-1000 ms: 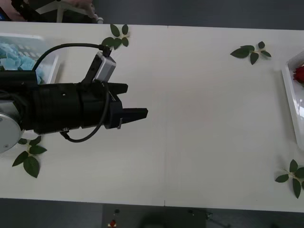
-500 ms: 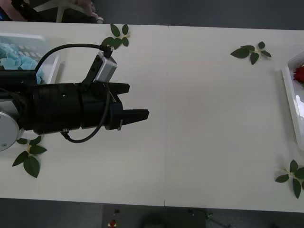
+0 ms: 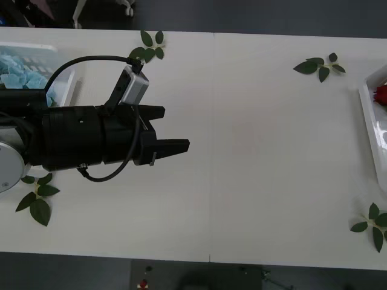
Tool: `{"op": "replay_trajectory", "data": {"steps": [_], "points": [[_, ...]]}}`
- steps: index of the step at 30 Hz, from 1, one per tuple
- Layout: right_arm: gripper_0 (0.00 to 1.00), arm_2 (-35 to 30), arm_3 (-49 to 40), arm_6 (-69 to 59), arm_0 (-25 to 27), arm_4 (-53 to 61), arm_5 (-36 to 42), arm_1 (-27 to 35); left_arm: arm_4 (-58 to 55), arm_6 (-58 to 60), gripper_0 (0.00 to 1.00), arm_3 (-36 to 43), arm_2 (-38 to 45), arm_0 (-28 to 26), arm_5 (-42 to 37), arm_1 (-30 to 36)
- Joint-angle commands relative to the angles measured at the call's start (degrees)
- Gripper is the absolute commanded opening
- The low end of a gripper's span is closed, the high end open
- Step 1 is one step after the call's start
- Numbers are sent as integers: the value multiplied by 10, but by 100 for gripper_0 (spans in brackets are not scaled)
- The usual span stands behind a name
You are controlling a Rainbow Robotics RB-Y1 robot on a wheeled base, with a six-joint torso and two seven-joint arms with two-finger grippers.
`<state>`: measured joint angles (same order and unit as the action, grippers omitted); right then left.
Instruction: Put the red flowers into the right box and the blue flowers into the left box
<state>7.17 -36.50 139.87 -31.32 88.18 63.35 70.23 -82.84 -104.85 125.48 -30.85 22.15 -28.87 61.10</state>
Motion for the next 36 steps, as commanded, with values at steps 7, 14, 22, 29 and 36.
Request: {"op": "replay_trajectory", "data": {"steps": [7,14,22,29,36], "points": [[97,-8,-147,151,-12,168,121,-33,1,-20,100,6,3,3,4,8],[97,-4,-182,151,-12,321,216,-78,1,-20,100,6,3,3,4,8],[97,57,-331,151,25,450,232,-98,1,-20,100,6,3,3,4,8],[97,76,-577,151,113,463,56,-87,1,-20,100,6,3,3,4,8],[97,128,-636,151,94,434,27,-120,1,-20,100,6,3,3,4,8]]}}
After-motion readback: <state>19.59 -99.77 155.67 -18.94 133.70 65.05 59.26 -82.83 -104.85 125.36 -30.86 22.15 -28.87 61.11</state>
